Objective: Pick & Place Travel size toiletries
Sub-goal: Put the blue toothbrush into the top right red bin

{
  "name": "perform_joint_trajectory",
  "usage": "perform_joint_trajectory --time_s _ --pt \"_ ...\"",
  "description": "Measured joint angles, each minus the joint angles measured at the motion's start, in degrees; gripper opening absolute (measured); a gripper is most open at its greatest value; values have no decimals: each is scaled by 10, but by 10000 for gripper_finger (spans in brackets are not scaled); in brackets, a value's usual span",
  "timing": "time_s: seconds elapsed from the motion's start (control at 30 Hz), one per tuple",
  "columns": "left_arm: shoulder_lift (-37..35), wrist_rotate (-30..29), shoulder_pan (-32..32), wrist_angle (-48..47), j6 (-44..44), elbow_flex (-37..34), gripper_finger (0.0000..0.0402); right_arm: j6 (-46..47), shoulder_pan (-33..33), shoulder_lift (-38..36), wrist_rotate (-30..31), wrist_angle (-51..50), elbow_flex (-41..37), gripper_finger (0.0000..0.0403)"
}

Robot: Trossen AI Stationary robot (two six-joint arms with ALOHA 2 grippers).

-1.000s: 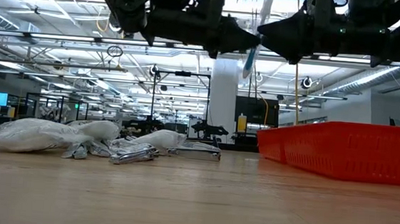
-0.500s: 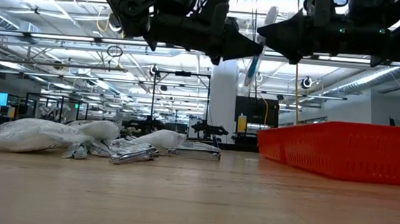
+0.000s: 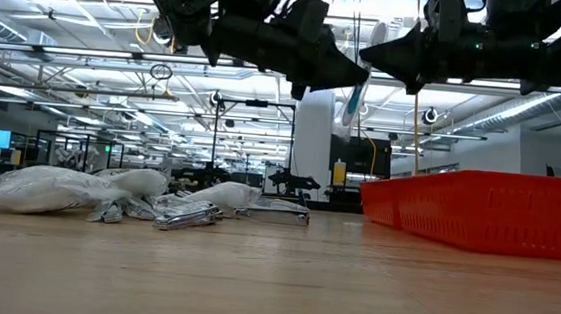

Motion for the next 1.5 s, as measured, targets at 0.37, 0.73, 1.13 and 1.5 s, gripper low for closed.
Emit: perform_joint_trajectory --time_s 0.37,0.73,1.13,1.5 --pt "-14 -41 -23 -288 98 157 222 12 -9 -24 13 -31 1 10" --pt "-93 -65 -1 -248 60 39 293 34 21 -177 125 -483 118 10" --pt "-208 -238 49 -144 -29 -152 294 247 9 -163 221 -975 243 10" --pt "-218 -243 47 -146 -18 -157 294 292 -8 -112 218 -1044 243 11"
